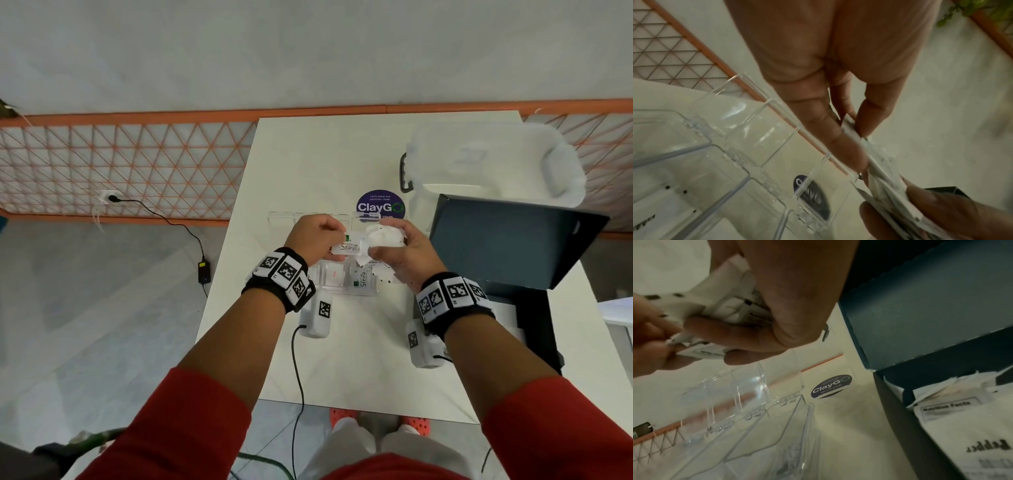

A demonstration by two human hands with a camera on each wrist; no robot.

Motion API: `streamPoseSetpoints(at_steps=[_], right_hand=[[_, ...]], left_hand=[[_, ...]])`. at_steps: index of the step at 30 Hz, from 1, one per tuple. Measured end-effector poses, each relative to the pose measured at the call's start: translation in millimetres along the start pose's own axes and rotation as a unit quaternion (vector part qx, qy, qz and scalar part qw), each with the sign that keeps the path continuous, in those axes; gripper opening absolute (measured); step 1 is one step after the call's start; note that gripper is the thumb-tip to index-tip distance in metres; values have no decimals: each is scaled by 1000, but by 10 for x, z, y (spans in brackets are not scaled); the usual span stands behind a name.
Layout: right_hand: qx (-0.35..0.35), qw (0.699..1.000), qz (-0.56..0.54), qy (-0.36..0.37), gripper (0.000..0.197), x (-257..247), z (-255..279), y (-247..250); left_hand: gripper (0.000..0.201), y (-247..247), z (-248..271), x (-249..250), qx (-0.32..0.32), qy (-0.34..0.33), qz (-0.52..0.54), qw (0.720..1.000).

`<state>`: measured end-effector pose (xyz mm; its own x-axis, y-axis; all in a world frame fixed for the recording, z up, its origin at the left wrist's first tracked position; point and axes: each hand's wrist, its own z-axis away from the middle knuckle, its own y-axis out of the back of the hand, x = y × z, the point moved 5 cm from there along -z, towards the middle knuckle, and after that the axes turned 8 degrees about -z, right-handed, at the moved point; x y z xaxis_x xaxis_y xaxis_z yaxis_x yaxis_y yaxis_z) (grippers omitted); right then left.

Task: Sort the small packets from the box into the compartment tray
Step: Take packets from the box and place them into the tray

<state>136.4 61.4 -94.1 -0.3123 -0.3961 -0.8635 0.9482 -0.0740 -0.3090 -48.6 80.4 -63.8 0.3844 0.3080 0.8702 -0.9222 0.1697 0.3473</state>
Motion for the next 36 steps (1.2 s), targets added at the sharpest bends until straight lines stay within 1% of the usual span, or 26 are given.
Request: streamPoseSetpoints(at_steps=[2,6,9,12,14,16,18,21,24,27,29,31,34,36], right_hand=[[9,1000,-9,3,52,-33,22,54],[22,1000,-5,11,52,-71,59,189],[31,999,-5,18,54,-73,78,283],[34,999,-6,26,55,-81,90,345],[35,999,-12,28,56,-86,94,366],[34,999,-18,31,56,-91,90,378],[33,999,-21,31,55,-92,89,388],[32,999,-17,29,55,-75,88,396],[30,999,-13,27,55,-54,95,406],[27,999,-11,27,55,-48,98,410],[23,999,-17,27,55,-50,94,408],[19,999,-17,28,55,-57,92,406],[15,999,-13,26,56,-46,83,395],[18,999,-13,23,55,-27,84,390]], left_hand=[[14,-28,13,-17,7,14,6,1000],[15,-29,50,-74,58,12,-17,998],[11,-60,74,-177,72,36,-8,997],[8,-126,82,-268,67,62,-36,995],[10,-190,92,-314,66,74,-82,992],[13,-253,100,-331,70,67,-149,984],[15,-324,113,-342,73,62,-192,977],[21,-435,124,-390,69,79,-219,970],[22,-536,127,-419,55,90,-215,971],[16,-608,104,-438,48,83,-240,966],[16,-660,76,-451,42,75,-254,963],[16,-705,56,-433,41,59,-306,949],[17,-794,64,-370,22,12,-398,917],[20,-808,68,-351,18,-15,-420,907]])
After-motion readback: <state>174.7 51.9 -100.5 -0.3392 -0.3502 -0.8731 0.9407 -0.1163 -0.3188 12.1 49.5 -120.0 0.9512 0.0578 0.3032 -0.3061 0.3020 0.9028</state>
